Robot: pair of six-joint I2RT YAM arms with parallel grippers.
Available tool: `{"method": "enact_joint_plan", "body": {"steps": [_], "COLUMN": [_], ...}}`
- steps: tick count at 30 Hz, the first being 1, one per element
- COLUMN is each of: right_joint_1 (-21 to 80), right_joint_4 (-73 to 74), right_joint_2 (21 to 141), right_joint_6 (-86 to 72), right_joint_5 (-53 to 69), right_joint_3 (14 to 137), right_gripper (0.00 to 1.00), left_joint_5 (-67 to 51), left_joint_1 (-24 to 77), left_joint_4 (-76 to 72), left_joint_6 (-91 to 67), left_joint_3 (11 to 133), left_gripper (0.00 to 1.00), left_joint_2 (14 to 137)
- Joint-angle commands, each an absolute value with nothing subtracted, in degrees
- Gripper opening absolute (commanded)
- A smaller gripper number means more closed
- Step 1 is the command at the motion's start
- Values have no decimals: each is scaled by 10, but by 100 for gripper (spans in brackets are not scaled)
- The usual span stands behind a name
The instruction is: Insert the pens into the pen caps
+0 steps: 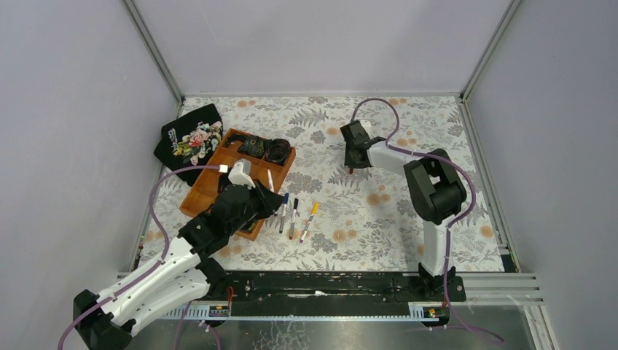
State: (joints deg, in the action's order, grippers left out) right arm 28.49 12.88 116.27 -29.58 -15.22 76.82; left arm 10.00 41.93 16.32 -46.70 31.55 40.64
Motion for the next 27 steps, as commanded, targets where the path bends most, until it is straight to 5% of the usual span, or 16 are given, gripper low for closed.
{"method": "enact_joint_plan", "body": {"steps": [1,14,27], "right_joint_1": [288,288,319], "right_joint_4": [221,141,-184], "right_joint_2": [1142,875,688], "right_joint_6": [-293,-322,-494], "right_joint_5": [-117,49,215], "right_joint_3": [697,526,374], "right_gripper": [0,0,0], "left_joint_5": [56,30,-34], "left_joint_1": [416,526,580], "left_joint_4": [110,-95,-226], "left_joint_6": [-462,-473,-394], "left_joint_3": [296,231,220], "left_gripper": [0,0,0], "left_joint_2": [417,514,558]}}
